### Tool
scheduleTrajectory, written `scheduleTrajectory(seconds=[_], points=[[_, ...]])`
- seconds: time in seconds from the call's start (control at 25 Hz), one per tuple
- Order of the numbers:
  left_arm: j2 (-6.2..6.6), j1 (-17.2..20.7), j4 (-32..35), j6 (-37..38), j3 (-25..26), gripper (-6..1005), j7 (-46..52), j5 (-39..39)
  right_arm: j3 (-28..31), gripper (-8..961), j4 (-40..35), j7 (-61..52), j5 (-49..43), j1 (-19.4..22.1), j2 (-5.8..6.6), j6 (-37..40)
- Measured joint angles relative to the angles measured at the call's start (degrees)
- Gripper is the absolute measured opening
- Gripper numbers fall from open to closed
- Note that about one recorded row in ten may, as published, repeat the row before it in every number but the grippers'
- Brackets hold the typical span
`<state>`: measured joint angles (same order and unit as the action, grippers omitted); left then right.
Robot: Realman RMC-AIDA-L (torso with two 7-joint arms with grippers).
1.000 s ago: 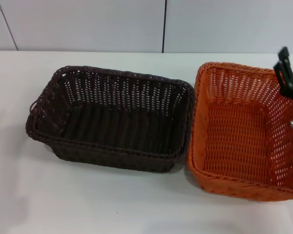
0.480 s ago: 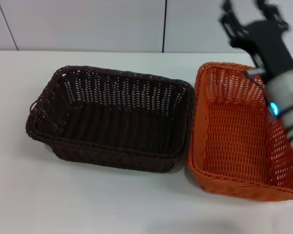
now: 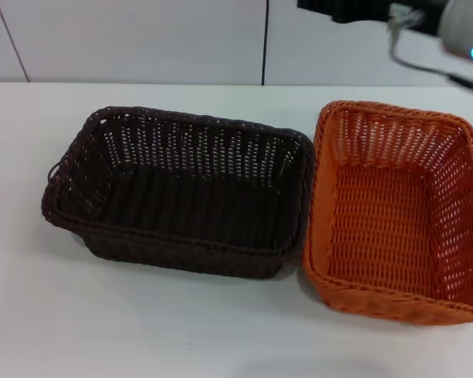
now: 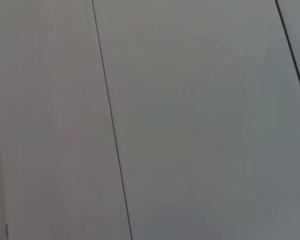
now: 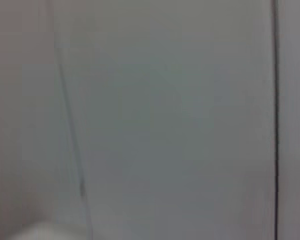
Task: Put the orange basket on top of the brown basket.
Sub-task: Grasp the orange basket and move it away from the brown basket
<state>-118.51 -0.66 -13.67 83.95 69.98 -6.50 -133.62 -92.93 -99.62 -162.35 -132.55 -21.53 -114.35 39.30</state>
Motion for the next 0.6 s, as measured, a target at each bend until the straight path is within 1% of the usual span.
scheduleTrajectory(seconds=[0.04, 0.08, 0.12, 0.16, 0.24, 0.28, 0.32, 0.36, 0.4, 0.48, 0.52, 0.6], points=[[0.06, -0.48, 0.41, -0.63, 0.01, 801, 0.0, 0.29, 5.66, 630, -2.13, 2.68, -0.01, -1.31, -2.32, 10.16], [0.06, -0.48, 0.41, -0.63, 0.01, 801, 0.0, 0.29, 9.52, 630, -3.38, 4.2, 0.16, -2.44, -3.55, 17.98], [0.06, -0.87, 0.75, -1.05, 0.01, 801, 0.01, 0.63, 16.34, 629, -4.63, 5.3, 1.19, -5.8, -4.04, 31.85], [0.08, -1.89, 1.62, -2.31, 0.01, 801, 0.14, 1.49, 16.34, 629, -4.63, 5.3, 1.19, -5.8, -4.04, 31.85], [0.1, -2.36, 1.81, -3.55, 0.0, 801, 0.14, 1.78, 20.09, 628, -4.09, 5.43, 2.05, -9.06, -3.32, 42.52], [0.1, -2.36, 1.81, -3.55, 0.0, 801, 0.14, 1.78, 21.51, 627, -3.04, 5.59, 2.06, -10.52, -2.97, 46.98], [0.12, -2.63, 1.83, -4.09, 0.0, 801, 0.02, 1.79, 23.27, 627, -0.92, 6.07, 1.36, -12.6, -2.41, 53.74], [0.12, -2.63, 1.83, -4.09, 0.0, 801, 0.02, 1.79, 23.87, 626, 0.07, 6.4, 0.71, -13.45, -2.12, 56.58], [0.13, -3.1, 1.84, -4.72, -0.02, 801, -0.08, 1.79, 23.87, 626, 0.07, 6.4, 0.71, -13.45, -2.12, 56.58], [0.13, -3.35, 1.83, -5.05, -0.02, 801, 0.04, 1.8, 23.9, 625, 1.55, 7.51, -0.64, -15.03, -1.84, 62.31], [0.13, -3.35, 1.83, -5.05, -0.02, 801, 0.04, 1.8, 23.72, 625, 2.65, 8.65, -2.3, -16.18, -1.79, 66.49], [0.13, -3.35, 1.83, -5.05, -0.02, 801, 0.04, 1.8, 23.69, 624, 3.1, 9.02, -3.42, -16.61, -1.89, 67.86]])
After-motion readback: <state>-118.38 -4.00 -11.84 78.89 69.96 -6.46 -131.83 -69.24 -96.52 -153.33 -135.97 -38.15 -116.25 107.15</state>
